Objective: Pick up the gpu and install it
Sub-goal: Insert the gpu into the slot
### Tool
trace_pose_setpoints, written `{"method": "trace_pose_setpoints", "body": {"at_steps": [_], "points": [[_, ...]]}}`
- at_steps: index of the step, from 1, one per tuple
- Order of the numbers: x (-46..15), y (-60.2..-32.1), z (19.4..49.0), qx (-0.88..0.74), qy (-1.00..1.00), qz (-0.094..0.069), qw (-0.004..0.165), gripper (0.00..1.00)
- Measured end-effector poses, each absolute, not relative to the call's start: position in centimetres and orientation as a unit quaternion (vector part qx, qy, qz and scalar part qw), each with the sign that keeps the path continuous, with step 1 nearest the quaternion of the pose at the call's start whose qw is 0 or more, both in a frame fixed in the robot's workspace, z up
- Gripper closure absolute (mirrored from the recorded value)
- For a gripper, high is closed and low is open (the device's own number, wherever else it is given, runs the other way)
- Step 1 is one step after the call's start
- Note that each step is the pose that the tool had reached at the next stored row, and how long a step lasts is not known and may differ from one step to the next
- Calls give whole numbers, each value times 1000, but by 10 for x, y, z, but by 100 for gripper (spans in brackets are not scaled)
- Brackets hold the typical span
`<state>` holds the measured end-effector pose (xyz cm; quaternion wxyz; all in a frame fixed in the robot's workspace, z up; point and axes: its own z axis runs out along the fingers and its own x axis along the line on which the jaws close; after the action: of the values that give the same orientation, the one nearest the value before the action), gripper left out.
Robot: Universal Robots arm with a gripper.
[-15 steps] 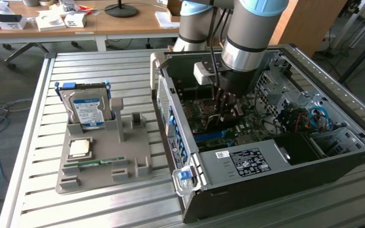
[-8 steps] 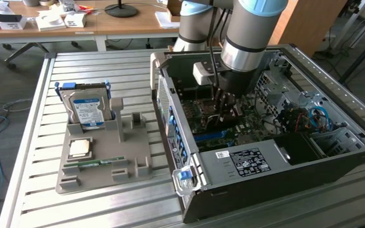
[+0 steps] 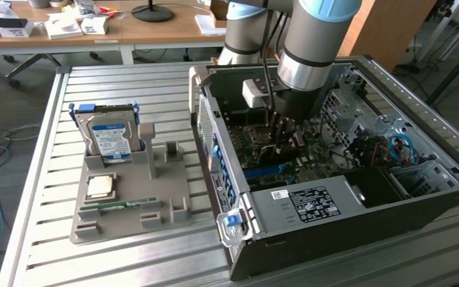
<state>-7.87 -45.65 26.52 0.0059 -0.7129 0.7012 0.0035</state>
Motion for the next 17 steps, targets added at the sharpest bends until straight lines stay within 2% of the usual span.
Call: {"method": "trace_pose_setpoints", "body": {"at_steps": [17], "points": [[-79,-456,262,-713,701,4,6,74]]}}
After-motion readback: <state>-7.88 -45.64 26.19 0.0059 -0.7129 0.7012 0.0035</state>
